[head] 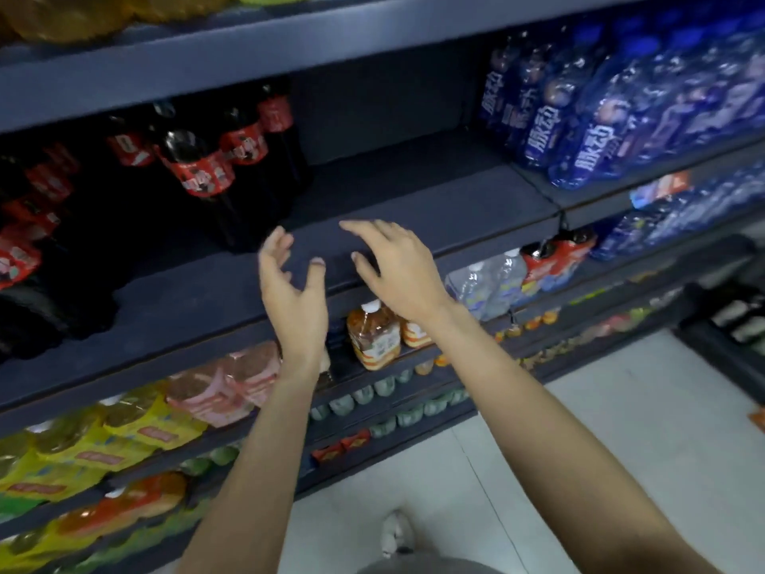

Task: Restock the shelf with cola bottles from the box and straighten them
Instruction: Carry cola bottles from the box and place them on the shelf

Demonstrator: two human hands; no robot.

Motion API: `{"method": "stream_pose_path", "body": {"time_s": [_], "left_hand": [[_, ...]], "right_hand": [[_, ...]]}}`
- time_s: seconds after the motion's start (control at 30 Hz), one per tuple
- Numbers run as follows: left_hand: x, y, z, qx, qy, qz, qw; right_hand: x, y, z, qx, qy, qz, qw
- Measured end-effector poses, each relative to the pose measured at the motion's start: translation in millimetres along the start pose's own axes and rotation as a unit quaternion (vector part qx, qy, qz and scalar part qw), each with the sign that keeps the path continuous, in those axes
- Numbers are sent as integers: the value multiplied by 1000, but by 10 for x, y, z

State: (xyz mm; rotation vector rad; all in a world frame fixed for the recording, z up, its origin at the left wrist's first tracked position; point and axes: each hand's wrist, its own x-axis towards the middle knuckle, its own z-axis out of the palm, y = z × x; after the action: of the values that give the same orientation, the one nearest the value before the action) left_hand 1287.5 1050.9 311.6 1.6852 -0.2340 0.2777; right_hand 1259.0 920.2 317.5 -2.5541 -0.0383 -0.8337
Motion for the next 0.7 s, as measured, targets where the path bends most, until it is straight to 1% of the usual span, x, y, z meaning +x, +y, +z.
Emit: {"method": "stream_pose_path", "body": {"time_s": [0.07,0.13,0.27,0.33,0.4,0.43,0.5,0.57,0.63,0.7], "left_hand": [[-419,113,203,-46,-73,23,996],[-851,181,459,-62,-154,42,985],[-1780,121,1065,-23,-292,44,955],[-2298,47,1397,10,-358,34,933],[-2846,-29,1750,47,-427,14,903],[-3123,-69,1920,73,-467,1,881],[-3650,-174,2281,129,-549,-25,825],[-4118,-264,2615,178,-628,-42,757],[-4539,-303,2967,226,-697,-60,678],[-4912,-340,3352,273,-739,-53,614]], "right_hand": [[-452,156,-241,-8,43,12,999],[-998,357,-524,-23,65,51,996],[-2292,841,-1146,-66,81,179,978],[-2996,1048,-1480,-84,85,250,961],[-3705,1220,-1817,-95,82,333,934],[-4056,1291,-1975,-97,76,380,917],[-4725,1427,-2287,-93,56,474,874],[-5320,1536,-2571,-83,27,559,825],[-5861,1641,-2856,-63,4,634,771],[-6370,1746,-3136,-43,-7,700,713]]}}
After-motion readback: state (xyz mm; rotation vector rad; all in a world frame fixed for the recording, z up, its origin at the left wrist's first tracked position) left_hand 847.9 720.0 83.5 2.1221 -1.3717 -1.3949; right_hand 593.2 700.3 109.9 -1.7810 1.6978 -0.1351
